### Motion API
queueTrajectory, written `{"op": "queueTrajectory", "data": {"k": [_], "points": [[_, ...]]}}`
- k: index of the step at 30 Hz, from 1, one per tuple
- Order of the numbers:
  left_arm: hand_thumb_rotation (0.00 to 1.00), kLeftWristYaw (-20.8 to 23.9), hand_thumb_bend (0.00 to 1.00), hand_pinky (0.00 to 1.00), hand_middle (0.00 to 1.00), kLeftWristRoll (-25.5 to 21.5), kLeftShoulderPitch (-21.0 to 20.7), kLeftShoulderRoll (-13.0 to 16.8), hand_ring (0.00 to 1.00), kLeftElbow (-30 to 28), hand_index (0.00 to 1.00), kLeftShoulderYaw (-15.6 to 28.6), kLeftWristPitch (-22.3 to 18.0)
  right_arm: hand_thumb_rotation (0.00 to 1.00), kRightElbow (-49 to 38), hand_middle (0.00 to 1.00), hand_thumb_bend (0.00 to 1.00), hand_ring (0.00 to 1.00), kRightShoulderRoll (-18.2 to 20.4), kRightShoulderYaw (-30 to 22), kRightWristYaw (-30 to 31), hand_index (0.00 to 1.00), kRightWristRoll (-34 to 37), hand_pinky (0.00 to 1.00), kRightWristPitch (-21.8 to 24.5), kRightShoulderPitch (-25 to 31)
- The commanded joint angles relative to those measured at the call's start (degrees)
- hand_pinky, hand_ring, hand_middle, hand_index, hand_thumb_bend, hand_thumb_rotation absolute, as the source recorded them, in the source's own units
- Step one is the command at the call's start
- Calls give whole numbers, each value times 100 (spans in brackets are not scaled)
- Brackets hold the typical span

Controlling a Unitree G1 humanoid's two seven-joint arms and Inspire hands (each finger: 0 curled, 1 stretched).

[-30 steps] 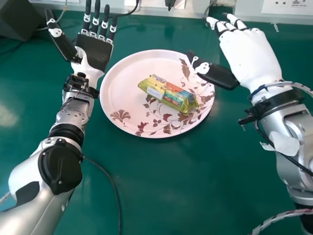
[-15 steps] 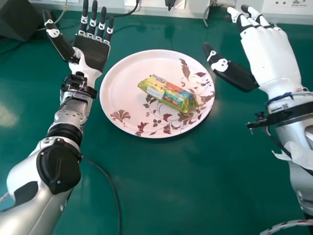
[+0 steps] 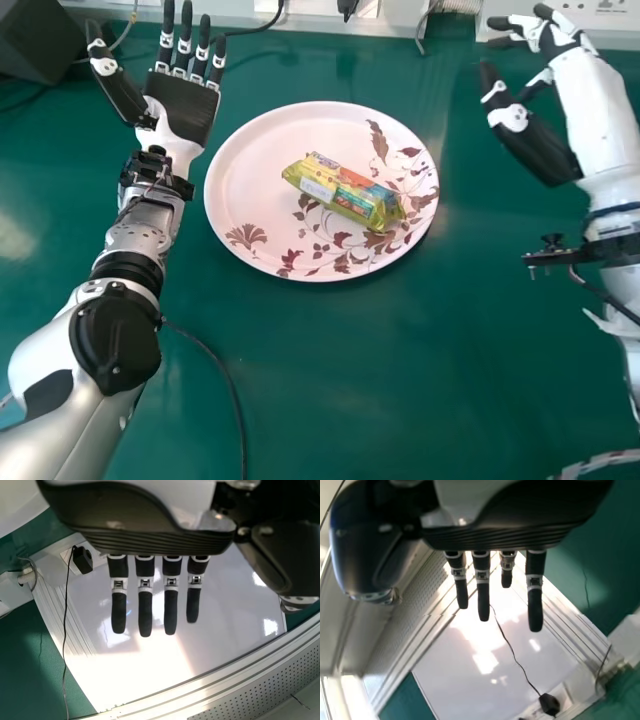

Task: Pick up biscuit and place it in the plate

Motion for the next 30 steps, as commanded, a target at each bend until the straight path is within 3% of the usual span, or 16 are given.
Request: {"op": "queueTrajectory", "data": {"k": [1, 6, 12, 19, 24, 30], "points": [[35, 19, 87, 53, 74, -59, -84, -27, 65, -3, 79, 19, -68, 37, 171, 76, 65, 55, 58, -129, 113, 87, 476, 42, -249, -31], [40, -34, 85, 56, 75, -105, -107, -43, 68, -6, 80, 52, -57, 39, 428, 78, 63, 56, 60, -220, 411, 85, 1172, 42, -502, -85], [33, -36, 84, 59, 76, -68, -115, -54, 70, -11, 82, 32, -99, 40, 744, 78, 62, 55, 149, -342, 918, 85, 2223, 41, -520, -203], [37, 7, 83, 55, 76, -88, -139, -62, 67, -7, 83, 50, -89, 39, 1168, 78, 62, 55, 106, -512, 1154, 86, 2475, 41, -835, -310], [45, -2, 87, 53, 74, -77, -158, -97, 63, -31, 83, 32, -126, 44, 1185, 77, 60, 55, 138, -661, 1135, 87, 2570, 41, -880, -298], [40, -2, 84, 56, 76, -92, -152, -103, 64, -28, 87, 46, -76, 45, 1238, 77, 60, 54, 267, -890, 1333, 88, 3198, 41, -959, -235]]}}
